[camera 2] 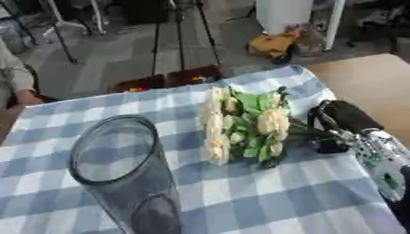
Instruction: Arrange flowers into the vase.
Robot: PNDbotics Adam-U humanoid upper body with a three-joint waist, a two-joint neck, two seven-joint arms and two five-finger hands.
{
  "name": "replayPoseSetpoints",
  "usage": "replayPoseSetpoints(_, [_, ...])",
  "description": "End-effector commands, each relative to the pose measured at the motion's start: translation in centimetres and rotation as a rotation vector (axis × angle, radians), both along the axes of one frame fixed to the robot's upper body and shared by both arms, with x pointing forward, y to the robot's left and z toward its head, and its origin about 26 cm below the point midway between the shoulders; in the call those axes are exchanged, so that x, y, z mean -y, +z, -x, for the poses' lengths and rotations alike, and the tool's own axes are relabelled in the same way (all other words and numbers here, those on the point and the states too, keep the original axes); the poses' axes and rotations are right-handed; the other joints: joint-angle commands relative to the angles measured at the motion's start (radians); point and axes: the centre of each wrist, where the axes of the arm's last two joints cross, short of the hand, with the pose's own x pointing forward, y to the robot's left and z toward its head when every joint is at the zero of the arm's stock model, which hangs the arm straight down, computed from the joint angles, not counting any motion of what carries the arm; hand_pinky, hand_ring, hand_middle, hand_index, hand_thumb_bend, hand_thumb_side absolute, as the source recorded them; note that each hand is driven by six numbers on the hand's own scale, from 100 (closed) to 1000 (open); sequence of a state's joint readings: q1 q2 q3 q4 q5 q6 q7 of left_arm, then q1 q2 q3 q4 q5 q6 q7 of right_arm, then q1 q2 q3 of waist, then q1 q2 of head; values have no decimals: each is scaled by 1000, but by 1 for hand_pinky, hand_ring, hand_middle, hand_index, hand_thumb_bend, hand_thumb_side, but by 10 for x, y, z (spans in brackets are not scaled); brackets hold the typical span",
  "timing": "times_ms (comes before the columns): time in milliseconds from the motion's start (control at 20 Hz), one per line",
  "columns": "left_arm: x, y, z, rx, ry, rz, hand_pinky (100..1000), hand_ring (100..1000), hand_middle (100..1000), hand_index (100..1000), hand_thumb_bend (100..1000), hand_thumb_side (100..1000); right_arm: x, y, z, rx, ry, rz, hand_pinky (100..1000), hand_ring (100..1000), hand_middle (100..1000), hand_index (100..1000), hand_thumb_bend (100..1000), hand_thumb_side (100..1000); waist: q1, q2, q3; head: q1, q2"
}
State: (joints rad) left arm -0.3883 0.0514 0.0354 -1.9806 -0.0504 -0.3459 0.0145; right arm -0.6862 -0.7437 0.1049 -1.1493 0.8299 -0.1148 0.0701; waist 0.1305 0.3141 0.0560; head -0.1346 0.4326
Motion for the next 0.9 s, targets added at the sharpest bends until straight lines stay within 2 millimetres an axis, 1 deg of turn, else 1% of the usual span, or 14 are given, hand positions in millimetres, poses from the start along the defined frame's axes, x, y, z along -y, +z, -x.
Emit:
replayPoseSetpoints(50, [0, 7, 3, 27, -1, -9, 481, 729, 779, 862, 100, 1000, 6, 12, 0, 40, -12, -22, 617, 708, 179, 336, 100, 100, -5, -15, 3, -2, -12])
replayPoseSetpoints(100, [0, 7, 3, 27, -1, -9, 481, 729, 779, 862, 100, 1000, 6, 12, 0, 43, -14, -29, 617, 708, 179, 336, 100, 100, -5, -15, 4, -2, -12])
replayPoseSetpoints(250, [0, 7, 3, 27, -2, -11, 481, 730, 779, 862, 100, 1000, 8, 12, -1, 59, -24, -56, 571, 670, 142, 278, 100, 100, -4, -15, 5, -2, -11])
replayPoseSetpoints(450, [0, 7, 3, 26, -4, -15, 481, 730, 778, 861, 100, 1000, 10, 11, -2, 77, -42, -101, 525, 637, 103, 251, 100, 102, -4, -15, 7, -2, -12])
replayPoseSetpoints(600, [0, 7, 3, 26, -5, -18, 481, 730, 778, 861, 100, 1000, 10, 10, -3, 80, -46, -124, 520, 625, 100, 239, 100, 106, -4, -15, 8, -2, -12])
replayPoseSetpoints(700, [0, 7, 3, 25, -6, -20, 480, 731, 778, 860, 100, 1000, 10, 10, -4, 82, -50, -138, 512, 617, 100, 217, 100, 110, -3, -15, 9, -2, -13])
replayPoseSetpoints(750, [0, 7, 3, 24, -6, -22, 480, 731, 778, 860, 100, 1000, 11, 10, -4, 86, -53, -145, 502, 603, 100, 187, 100, 120, -3, -14, 9, -2, -13])
replayPoseSetpoints(900, [0, 7, 3, 22, -7, -25, 480, 731, 778, 860, 100, 1000, 11, 9, -5, 94, -60, -161, 490, 581, 100, 155, 100, 132, -3, -14, 8, -1, -14])
